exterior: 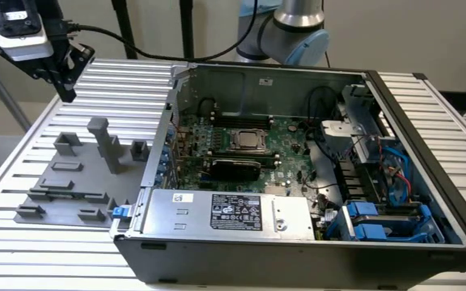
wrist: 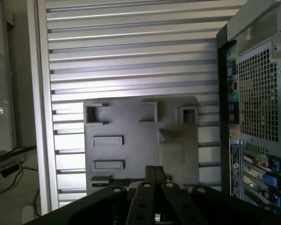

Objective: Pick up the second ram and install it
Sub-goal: 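Reach for the second ram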

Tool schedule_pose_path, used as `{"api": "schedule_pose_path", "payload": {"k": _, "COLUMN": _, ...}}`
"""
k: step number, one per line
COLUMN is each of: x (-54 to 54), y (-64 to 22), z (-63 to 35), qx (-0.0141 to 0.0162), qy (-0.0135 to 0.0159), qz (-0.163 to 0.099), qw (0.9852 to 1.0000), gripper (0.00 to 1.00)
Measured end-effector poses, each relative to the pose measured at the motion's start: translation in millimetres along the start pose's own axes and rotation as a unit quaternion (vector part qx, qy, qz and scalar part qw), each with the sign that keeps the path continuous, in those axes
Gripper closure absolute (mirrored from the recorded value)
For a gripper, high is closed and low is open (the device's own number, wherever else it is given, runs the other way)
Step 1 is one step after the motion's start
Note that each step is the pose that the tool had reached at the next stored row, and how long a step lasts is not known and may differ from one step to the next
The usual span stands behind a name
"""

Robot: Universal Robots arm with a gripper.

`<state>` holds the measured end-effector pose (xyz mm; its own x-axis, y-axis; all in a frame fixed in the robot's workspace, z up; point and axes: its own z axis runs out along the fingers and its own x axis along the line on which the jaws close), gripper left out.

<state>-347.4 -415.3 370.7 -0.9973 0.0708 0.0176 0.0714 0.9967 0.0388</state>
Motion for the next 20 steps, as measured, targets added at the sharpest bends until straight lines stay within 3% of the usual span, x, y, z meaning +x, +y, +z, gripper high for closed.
{"api": "schedule_pose_path", "payload": {"k": 8, "x": 4.6, "y": -29.8, "z": 3.5, "qx": -0.0022, "qy": -0.003, "qz": -0.001, "qw": 1.0, "gripper": 0.89}}
{"api": "schedule_pose_path", "payload": {"k": 20, "x": 28.3, "y": -44.9, "z": 24.2, "qx": -0.0073, "qy": -0.0025, "qz": -0.007, "qw": 0.9999, "gripper": 0.89}}
